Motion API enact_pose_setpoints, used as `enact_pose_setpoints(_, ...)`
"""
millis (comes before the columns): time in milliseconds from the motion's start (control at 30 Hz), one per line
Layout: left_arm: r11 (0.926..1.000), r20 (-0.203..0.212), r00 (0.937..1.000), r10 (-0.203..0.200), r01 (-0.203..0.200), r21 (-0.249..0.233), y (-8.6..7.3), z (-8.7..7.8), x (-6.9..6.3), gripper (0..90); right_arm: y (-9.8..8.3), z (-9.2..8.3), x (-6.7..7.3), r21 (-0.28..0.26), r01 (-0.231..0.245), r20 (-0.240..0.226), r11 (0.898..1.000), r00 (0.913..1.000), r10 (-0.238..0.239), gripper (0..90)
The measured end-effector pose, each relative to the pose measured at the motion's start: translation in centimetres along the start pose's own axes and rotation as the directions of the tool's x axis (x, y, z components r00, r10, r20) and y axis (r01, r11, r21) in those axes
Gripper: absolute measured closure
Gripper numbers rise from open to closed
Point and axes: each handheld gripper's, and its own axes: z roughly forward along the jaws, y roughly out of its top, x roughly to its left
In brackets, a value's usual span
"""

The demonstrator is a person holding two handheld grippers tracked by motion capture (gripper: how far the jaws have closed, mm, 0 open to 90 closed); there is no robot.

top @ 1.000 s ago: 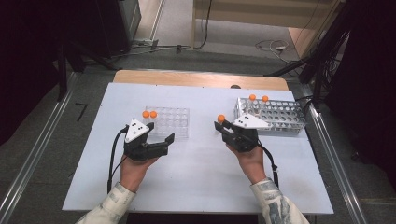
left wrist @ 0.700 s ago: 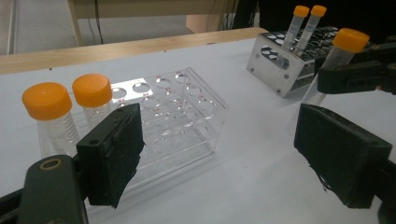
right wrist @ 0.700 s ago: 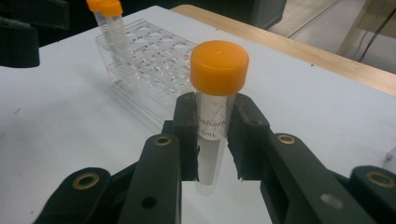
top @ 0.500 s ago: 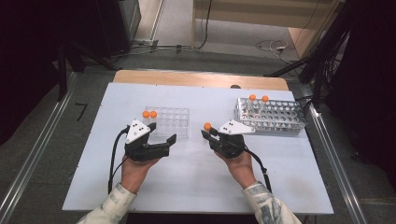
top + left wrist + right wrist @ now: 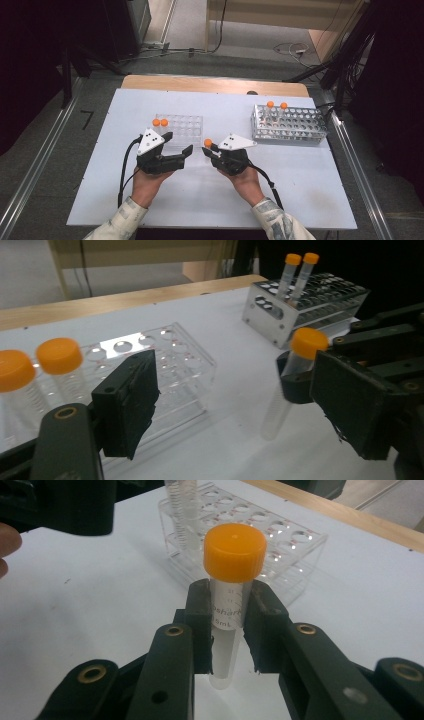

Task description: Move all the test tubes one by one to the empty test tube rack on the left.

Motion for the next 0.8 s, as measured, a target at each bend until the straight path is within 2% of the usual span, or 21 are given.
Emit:
enact_pose_setpoints(167,0.9997,0.035,0.9992,0.019,-0.019,0.014,-0.1,0.2,-0.5,28.0,0.3,1.0,1.4,0.003,0.026,-0.022,1.000,0.9994,-0.026,71.9)
enact_pose_setpoints(200,0.9997,0.037,0.9992,0.018,-0.018,0.016,-0.1,0.2,-0.5,29.4,0.3,1.1,1.6,0.004,0.041,-0.024,0.999,0.9989,-0.041,71.8)
enact_pose_setpoints(333,0.9992,0.040,0.9987,0.030,-0.031,0.025,-0.1,0.3,-0.5,34.9,0.6,1.6,2.6,-0.001,0.047,-0.044,0.999,0.9979,-0.047,71.8)
enact_pose_setpoints(467,0.9986,0.044,0.9982,0.042,-0.043,0.031,-0.2,0.3,-0.6,41.9,0.8,1.7,2.9,-0.008,0.054,-0.055,0.999,0.9970,-0.054,71.8)
enact_pose_setpoints(567,0.9986,0.067,0.9968,0.045,-0.047,0.027,-0.3,0.3,-0.7,49.9,0.9,1.7,3.0,-0.014,0.049,-0.061,0.999,0.9969,-0.050,71.8)
enact_pose_setpoints(800,0.9981,0.089,0.9946,0.053,-0.056,0.027,-0.4,0.4,-0.7,65.3,1.0,1.7,3.1,-0.016,0.046,-0.069,0.999,0.9965,-0.047,71.8)
